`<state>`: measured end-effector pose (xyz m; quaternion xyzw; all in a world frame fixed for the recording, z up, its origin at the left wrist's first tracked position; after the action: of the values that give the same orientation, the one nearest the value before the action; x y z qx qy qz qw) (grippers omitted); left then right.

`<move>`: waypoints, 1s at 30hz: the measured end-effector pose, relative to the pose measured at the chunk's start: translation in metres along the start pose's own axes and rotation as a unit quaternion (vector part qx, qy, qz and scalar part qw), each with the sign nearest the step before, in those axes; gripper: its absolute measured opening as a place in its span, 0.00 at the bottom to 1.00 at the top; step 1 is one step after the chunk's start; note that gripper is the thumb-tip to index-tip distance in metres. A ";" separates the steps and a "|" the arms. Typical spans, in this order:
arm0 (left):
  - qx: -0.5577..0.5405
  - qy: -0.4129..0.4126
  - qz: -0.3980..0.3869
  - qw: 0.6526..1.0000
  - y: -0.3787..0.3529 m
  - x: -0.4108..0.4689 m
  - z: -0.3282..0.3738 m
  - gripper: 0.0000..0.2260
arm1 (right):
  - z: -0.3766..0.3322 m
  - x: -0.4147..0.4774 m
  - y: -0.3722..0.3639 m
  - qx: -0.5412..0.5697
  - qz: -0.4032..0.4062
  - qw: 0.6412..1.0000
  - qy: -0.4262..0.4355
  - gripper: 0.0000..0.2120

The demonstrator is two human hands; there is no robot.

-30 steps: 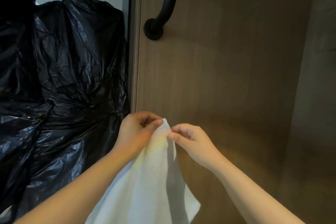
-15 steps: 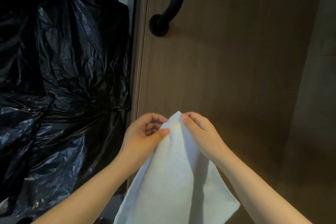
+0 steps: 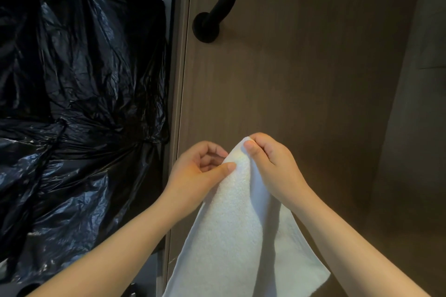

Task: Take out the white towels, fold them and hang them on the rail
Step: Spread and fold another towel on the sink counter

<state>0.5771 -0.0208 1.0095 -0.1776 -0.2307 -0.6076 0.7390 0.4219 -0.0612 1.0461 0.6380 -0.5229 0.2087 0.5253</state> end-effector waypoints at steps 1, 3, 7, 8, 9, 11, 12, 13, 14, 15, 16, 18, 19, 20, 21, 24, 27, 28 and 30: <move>-0.001 0.001 -0.002 1.000 0.000 0.000 -0.001 0.07 | -0.001 0.000 0.000 -0.002 0.000 1.000 0.003 0.14; 0.016 -0.002 -0.012 1.000 0.001 -0.001 -0.001 0.06 | -0.001 0.001 0.001 -0.001 0.003 1.000 0.007 0.13; 0.045 0.002 -0.079 0.996 -0.004 -0.004 -0.003 0.06 | -0.002 0.004 0.006 -0.011 0.006 1.000 0.025 0.12; 0.058 0.005 -0.095 0.994 -0.005 -0.005 -0.004 0.07 | -0.002 0.004 0.007 -0.016 0.004 0.999 0.029 0.12; 0.076 0.008 -0.106 0.991 -0.005 -0.006 -0.006 0.08 | -0.001 0.005 0.008 -0.025 0.002 0.999 0.032 0.11; 0.111 0.017 -0.120 0.986 -0.004 -0.008 -0.010 0.09 | 0.001 0.006 0.011 -0.052 -0.002 0.998 0.042 0.12; 0.125 0.023 -0.122 0.984 -0.002 -0.008 -0.013 0.09 | 0.002 0.006 0.012 -0.070 -0.008 0.996 0.048 0.12; 0.140 0.026 -0.118 0.983 0.000 -0.008 -0.016 0.09 | 0.003 0.005 0.013 -0.087 -0.016 0.995 0.052 0.12; 0.160 0.024 -0.110 0.981 0.003 -0.007 -0.018 0.10 | 0.004 0.005 0.015 -0.103 -0.025 0.993 0.056 0.12; 0.184 0.018 -0.100 0.978 0.006 -0.007 -0.019 0.11 | 0.005 0.005 0.016 -0.116 -0.030 0.991 0.061 0.11; 0.204 0.014 -0.092 0.975 0.008 -0.006 -0.021 0.12 | 0.005 0.005 0.018 -0.128 -0.034 0.989 0.066 0.11; 0.208 0.014 -0.089 0.974 0.009 -0.007 -0.025 0.15 | 0.006 0.005 0.020 -0.146 -0.035 0.986 0.072 0.11; 0.201 0.016 -0.090 0.975 0.009 -0.008 -0.027 0.15 | 0.007 0.005 0.020 -0.151 -0.036 0.985 0.072 0.11; 0.195 0.018 -0.093 0.976 0.008 -0.009 -0.029 0.15 | 0.007 0.005 0.021 -0.155 -0.037 0.985 0.070 0.10; 0.188 0.021 -0.099 0.977 0.007 -0.010 -0.032 0.14 | 0.007 0.005 0.021 -0.157 -0.036 0.985 0.068 0.09; 0.173 0.038 -0.130 0.976 0.004 -0.016 -0.044 0.09 | 0.004 0.005 0.022 -0.153 -0.021 0.985 0.072 0.09; 0.186 0.046 -0.143 0.971 0.005 -0.024 -0.057 0.12 | 0.004 0.007 0.023 -0.158 -0.024 0.985 0.060 0.09; 0.189 0.044 -0.136 0.972 0.006 -0.025 -0.059 0.15 | 0.005 0.007 0.023 -0.162 -0.028 0.985 0.056 0.08; 0.193 0.040 -0.120 0.973 0.007 -0.026 -0.063 0.20 | 0.008 0.007 0.025 -0.170 -0.028 0.984 0.054 0.08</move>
<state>0.5878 -0.0327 0.9431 0.0214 -0.3333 -0.6426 0.6896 0.3999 -0.0689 1.0599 0.5419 -0.5035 0.1362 0.6590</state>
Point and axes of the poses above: each hand's wrist, its own x-axis towards the middle knuckle, its own y-axis out of the back of the hand, z = x × y, the point moved 5 cm from there along x, towards the middle knuckle, and after that the axes turned 4 degrees about y, right-handed, at the moved point
